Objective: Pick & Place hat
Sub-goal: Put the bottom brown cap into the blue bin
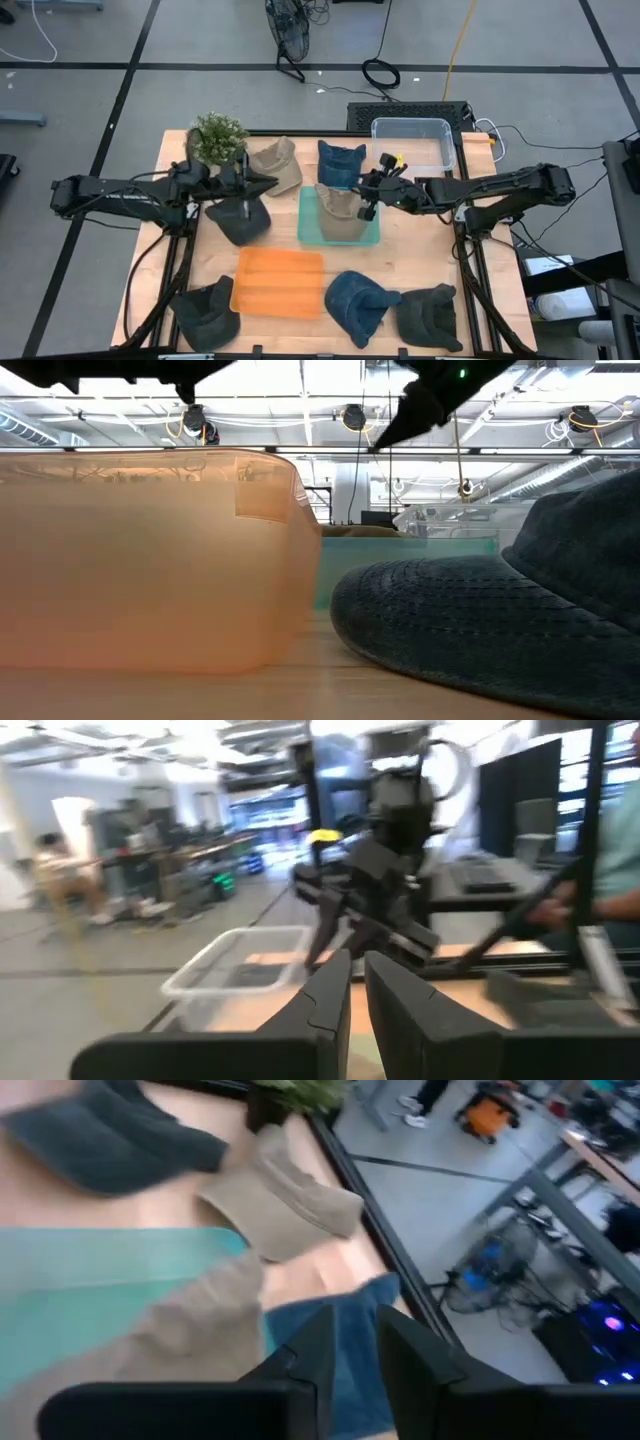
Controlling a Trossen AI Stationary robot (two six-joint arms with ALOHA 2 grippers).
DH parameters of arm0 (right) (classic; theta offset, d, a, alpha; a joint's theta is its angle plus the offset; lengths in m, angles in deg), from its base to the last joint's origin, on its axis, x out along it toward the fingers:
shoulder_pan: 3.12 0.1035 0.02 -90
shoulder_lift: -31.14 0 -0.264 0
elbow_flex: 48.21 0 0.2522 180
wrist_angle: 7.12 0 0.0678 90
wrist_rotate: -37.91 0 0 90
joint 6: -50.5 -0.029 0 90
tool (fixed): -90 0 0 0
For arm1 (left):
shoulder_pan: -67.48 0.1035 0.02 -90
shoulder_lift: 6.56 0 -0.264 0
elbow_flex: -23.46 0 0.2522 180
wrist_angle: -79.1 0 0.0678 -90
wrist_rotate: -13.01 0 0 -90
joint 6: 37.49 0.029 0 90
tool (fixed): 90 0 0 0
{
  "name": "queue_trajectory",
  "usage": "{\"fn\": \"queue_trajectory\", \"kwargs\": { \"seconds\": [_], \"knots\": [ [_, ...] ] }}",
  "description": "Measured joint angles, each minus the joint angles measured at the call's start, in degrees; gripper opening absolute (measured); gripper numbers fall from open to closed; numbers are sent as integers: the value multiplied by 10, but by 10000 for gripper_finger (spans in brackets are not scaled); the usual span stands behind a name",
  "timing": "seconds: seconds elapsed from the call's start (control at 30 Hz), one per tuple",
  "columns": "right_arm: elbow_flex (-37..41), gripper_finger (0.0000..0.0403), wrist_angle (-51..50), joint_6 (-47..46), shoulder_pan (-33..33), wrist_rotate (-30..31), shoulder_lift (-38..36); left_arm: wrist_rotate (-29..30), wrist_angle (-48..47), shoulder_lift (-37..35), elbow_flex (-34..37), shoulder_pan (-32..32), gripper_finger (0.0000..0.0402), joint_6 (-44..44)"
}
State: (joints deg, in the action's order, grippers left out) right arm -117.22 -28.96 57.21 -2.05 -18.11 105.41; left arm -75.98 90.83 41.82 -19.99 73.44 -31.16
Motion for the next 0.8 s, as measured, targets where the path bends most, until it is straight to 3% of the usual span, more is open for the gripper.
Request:
{"fn": "queue_trajectory", "kwargs": {
  "seconds": [0.17, 0.33, 0.53, 0.67, 0.8],
  "knots": [
    [73, 30, 84, 4, -44, -80, 8, 107, 79, 74, 0, 1, 47, 0],
    [116, 3, 127, -13, -80, -197, 8, 140, 156, 135, 0, 2, 47, 34],
    [128, 4, 135, 0, -82, -230, 28, 146, 198, 151, -1, 6, 47, 35],
    [105, 1, 142, -3, -78, -268, 81, 156, 197, 149, -1, 6, 47, 39],
    [46, 1, 50, -4, -67, -266, 134, 156, 193, 148, -1, 6, 47, 40]
  ]
}}
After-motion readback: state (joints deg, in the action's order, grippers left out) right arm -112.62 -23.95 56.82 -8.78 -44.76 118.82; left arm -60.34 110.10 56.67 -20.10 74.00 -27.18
